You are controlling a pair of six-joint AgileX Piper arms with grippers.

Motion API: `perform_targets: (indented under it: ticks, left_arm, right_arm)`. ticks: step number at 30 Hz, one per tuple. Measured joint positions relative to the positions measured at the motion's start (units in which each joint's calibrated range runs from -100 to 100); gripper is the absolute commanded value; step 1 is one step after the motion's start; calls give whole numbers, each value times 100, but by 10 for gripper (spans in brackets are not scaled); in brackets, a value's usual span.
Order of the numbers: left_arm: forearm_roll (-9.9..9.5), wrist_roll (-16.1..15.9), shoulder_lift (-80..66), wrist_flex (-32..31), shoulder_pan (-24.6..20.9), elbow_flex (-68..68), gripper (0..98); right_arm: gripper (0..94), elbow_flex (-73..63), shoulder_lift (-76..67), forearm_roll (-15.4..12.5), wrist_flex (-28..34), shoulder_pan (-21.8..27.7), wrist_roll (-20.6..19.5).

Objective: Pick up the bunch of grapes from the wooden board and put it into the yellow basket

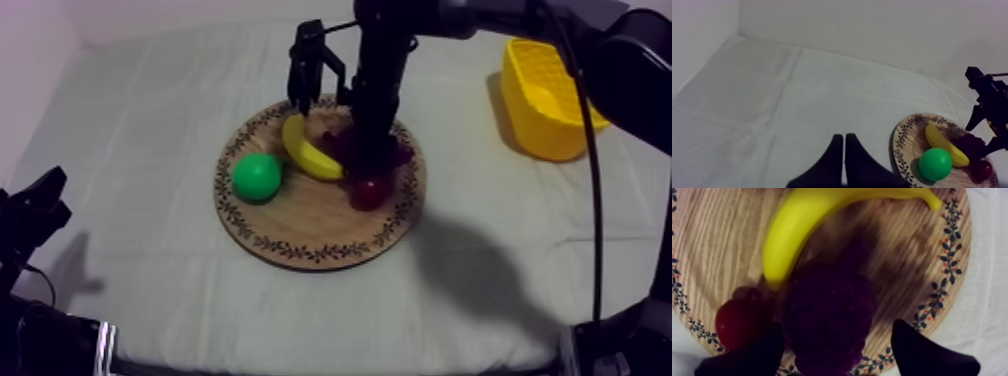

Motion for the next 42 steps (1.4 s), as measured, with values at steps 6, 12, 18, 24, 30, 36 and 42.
perform_targets:
  ticks: [6, 12, 18, 24, 30, 36, 42]
  left_arm:
    - [0, 0, 0, 0, 0, 0, 1]
    - [0, 0, 0, 0, 0, 0, 1]
    - [0, 0, 0, 0, 0, 0, 1]
    - [0, 0, 0, 0, 0, 0, 1]
    - [0, 0, 0, 0, 0, 0, 1]
    - [0, 0, 0, 0, 0, 0, 1]
    - [0, 0, 0, 0, 0, 0, 1]
  right_arm:
    - [583, 96, 91, -16, -105, 3, 3]
    - [568, 214, 170, -16, -164, -18, 6]
    - [514, 221, 279, -16, -196, -26, 20]
    - [398, 145, 309, -21, -163, -26, 82]
    - [337, 29, 270, -33, 10, 10, 155]
    - [330, 16, 73, -45, 57, 30, 164]
    - [336, 143, -322, 43, 132, 86, 70]
